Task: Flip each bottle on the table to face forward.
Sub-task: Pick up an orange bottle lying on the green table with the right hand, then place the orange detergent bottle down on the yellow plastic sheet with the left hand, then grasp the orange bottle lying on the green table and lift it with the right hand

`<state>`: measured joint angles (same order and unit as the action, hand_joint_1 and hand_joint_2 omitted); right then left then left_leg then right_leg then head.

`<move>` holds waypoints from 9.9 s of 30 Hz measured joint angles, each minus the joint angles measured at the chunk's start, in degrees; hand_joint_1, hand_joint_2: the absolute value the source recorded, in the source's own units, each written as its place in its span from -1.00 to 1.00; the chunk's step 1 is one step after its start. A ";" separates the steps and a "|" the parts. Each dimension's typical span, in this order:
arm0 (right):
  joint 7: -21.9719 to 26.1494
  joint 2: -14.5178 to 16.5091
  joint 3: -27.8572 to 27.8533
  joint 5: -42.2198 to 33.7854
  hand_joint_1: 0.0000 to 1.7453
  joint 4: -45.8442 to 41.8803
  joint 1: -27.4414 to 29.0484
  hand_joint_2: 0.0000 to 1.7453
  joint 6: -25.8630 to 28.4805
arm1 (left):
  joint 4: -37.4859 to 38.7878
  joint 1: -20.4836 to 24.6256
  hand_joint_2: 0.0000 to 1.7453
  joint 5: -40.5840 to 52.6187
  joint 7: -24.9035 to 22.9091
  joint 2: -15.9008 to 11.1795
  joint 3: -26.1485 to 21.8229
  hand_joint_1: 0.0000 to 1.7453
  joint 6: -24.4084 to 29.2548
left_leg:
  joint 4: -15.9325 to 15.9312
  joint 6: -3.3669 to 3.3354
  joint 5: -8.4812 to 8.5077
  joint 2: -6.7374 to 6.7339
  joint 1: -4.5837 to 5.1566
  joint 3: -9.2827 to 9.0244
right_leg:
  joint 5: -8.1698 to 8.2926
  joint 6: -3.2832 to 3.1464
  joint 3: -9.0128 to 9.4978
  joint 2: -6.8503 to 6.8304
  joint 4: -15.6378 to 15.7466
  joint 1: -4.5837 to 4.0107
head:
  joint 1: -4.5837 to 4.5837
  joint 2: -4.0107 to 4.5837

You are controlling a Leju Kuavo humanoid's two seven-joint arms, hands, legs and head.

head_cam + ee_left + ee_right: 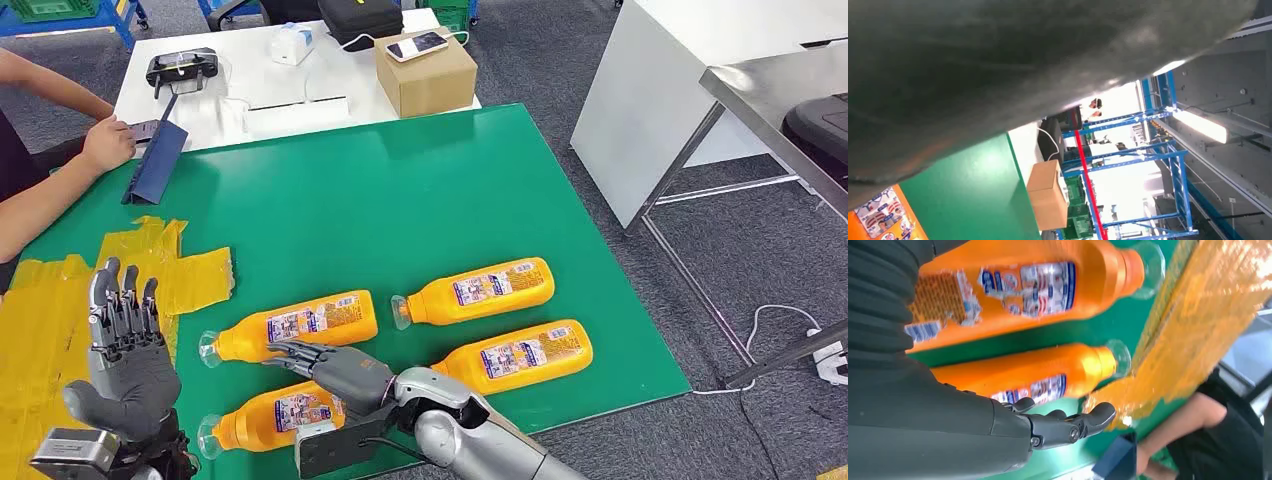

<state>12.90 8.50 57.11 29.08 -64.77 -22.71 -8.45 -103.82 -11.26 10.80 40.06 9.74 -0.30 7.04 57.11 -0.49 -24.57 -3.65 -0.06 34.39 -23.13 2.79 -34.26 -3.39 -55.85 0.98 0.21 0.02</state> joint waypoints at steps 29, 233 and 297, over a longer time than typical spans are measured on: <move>-8.39 -5.89 24.78 -7.18 1.00 12.52 -19.88 1.00 -16.58 | 2.31 0.64 -1.00 -1.97 0.00 0.36 -1.56 -1.00 -0.62 | 0.02 -0.01 0.00 -0.06 0.02 -0.19 | 0.02 0.01 0.13 0.02 0.01 0.03 | -0.01 0.00; -14.09 11.91 8.26 -10.53 -1.00 39.42 -22.51 1.00 1.88 | 63.86 40.51 1.00 74.26 -34.87 -16.69 4.07 -1.00 0.84 | 0.01 0.11 0.36 0.15 -0.02 -0.11 | 0.21 -0.11 0.08 -0.11 -0.10 -0.04 | -0.01 0.00; 6.41 12.43 -3.84 -22.07 1.00 35.71 -11.03 1.00 27.92 | 23.59 19.29 1.00 -28.11 -20.72 -7.25 -31.79 -1.00 -12.72 | 0.02 0.17 0.37 -0.15 -0.02 0.47 | 0.25 -0.11 -0.59 0.22 -0.08 -0.11 | 0.02 0.00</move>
<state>19.30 20.93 53.28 7.01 -29.07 -33.74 19.47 -80.23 8.03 -17.31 19.35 2.49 -32.09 -5.68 57.12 -0.32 -24.20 -3.81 -0.08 34.86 -22.88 2.67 -34.85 -3.17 -55.93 0.87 0.23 0.02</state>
